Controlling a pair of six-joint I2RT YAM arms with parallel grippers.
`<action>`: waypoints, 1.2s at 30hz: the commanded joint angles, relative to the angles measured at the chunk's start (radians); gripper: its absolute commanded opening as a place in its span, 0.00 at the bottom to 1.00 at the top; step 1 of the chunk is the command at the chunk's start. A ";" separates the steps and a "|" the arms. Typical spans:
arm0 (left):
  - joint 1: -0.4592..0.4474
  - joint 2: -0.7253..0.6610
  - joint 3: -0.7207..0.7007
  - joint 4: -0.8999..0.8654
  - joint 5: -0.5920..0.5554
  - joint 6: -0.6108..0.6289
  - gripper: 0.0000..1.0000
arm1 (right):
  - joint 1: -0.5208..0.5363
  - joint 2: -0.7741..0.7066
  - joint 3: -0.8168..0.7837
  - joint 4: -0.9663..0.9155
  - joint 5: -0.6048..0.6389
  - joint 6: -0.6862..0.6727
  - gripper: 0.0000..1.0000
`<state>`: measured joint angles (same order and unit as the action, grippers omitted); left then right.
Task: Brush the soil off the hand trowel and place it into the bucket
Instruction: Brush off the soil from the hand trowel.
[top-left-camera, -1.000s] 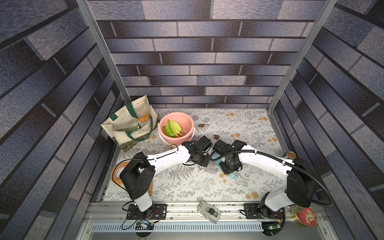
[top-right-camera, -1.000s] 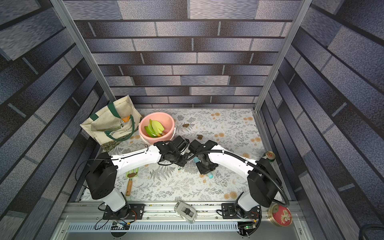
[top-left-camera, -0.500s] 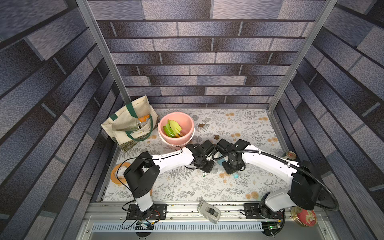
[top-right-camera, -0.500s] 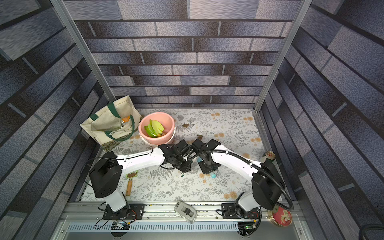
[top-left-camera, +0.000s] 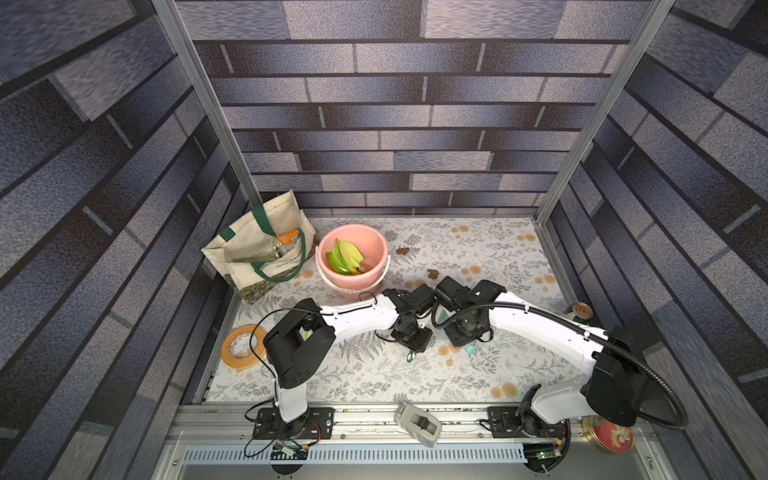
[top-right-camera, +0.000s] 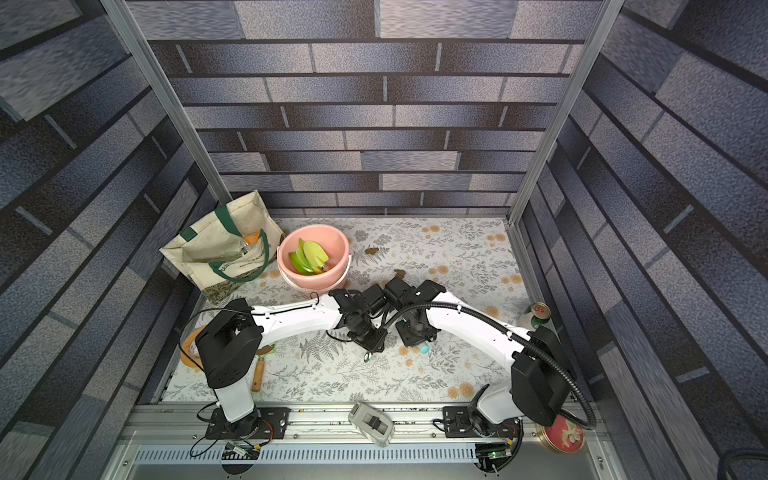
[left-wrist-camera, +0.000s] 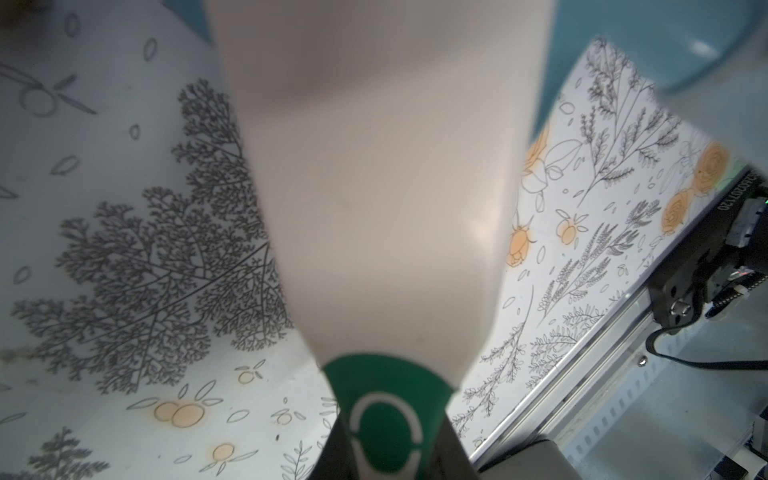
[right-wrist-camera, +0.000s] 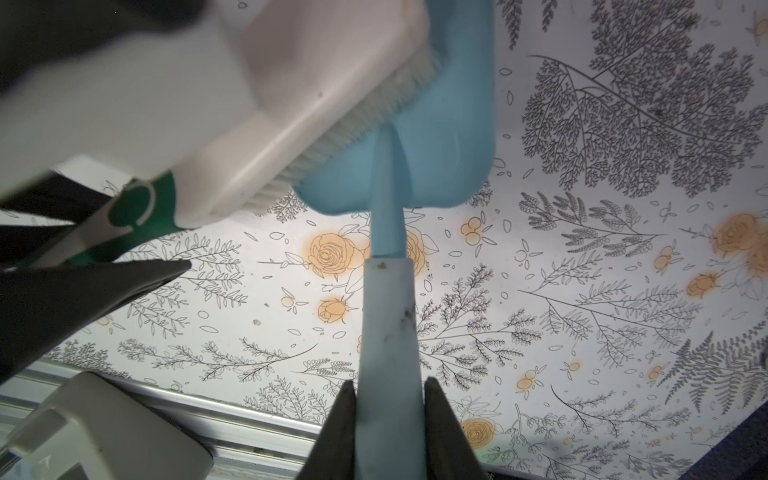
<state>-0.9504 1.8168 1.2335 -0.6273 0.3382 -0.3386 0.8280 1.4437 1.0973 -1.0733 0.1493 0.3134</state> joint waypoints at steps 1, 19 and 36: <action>-0.050 0.012 0.062 0.005 0.032 0.035 0.00 | 0.009 0.000 -0.001 0.068 -0.002 -0.012 0.08; 0.076 0.148 0.187 0.018 -0.009 0.007 0.00 | 0.010 -0.081 -0.058 0.070 -0.021 -0.004 0.09; 0.132 0.087 0.179 -0.012 -0.076 0.032 0.00 | 0.009 -0.092 -0.071 0.047 0.031 0.032 0.08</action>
<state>-0.8230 1.9751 1.4250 -0.6331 0.2790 -0.3393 0.8303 1.3701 1.0348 -1.0241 0.1608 0.3256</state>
